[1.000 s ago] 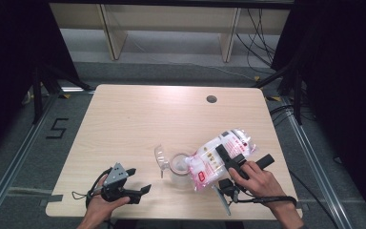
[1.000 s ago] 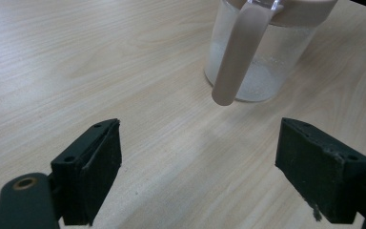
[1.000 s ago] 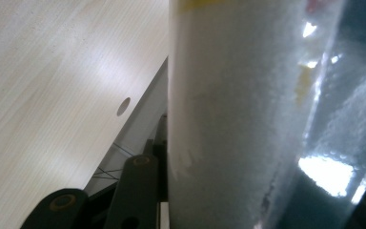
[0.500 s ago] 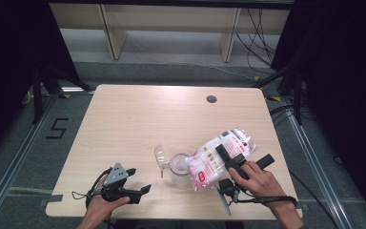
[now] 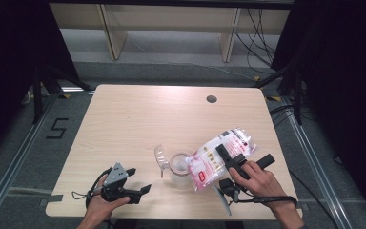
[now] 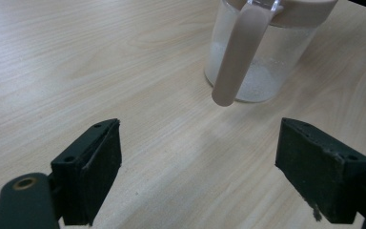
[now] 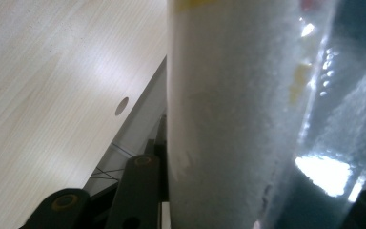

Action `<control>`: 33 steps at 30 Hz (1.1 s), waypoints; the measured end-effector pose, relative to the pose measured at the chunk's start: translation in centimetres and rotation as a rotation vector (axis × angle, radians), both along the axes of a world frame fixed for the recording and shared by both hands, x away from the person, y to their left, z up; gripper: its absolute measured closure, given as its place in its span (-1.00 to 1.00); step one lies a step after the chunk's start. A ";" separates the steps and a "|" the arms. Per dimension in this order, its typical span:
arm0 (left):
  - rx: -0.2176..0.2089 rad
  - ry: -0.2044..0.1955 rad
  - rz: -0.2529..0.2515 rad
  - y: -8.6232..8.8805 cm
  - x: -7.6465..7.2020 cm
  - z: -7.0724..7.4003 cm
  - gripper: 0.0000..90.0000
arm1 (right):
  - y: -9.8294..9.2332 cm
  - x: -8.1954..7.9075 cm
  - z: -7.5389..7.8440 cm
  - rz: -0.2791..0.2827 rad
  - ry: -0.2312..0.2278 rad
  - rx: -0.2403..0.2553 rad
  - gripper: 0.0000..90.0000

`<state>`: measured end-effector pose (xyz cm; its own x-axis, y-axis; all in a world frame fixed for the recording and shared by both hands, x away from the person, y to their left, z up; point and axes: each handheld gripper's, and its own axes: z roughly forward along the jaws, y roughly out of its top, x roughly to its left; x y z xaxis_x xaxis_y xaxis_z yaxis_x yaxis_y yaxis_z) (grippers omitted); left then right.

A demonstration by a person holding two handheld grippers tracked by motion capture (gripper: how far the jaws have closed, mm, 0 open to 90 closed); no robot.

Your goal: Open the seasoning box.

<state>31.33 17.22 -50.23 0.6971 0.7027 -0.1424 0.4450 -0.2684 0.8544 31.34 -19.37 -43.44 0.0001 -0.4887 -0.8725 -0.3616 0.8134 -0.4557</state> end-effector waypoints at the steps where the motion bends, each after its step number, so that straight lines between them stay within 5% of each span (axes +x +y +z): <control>1: 0.000 0.000 0.000 0.0 0.0 0.0 -0.66 | 0.0 0.0 0.0 0.000 -0.001 0.000 0.53; 33: 0.002 -0.002 0.001 0.0 0.0 0.0 -0.66 | 0.1 -0.3 0.7 -0.009 0.006 -0.046 0.54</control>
<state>31.34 17.24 -50.21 0.6965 0.7039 -0.1394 0.4435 -0.2695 0.8548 31.08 -19.27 -42.69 -0.0100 -0.5287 -0.8488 -0.3570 0.7948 -0.4908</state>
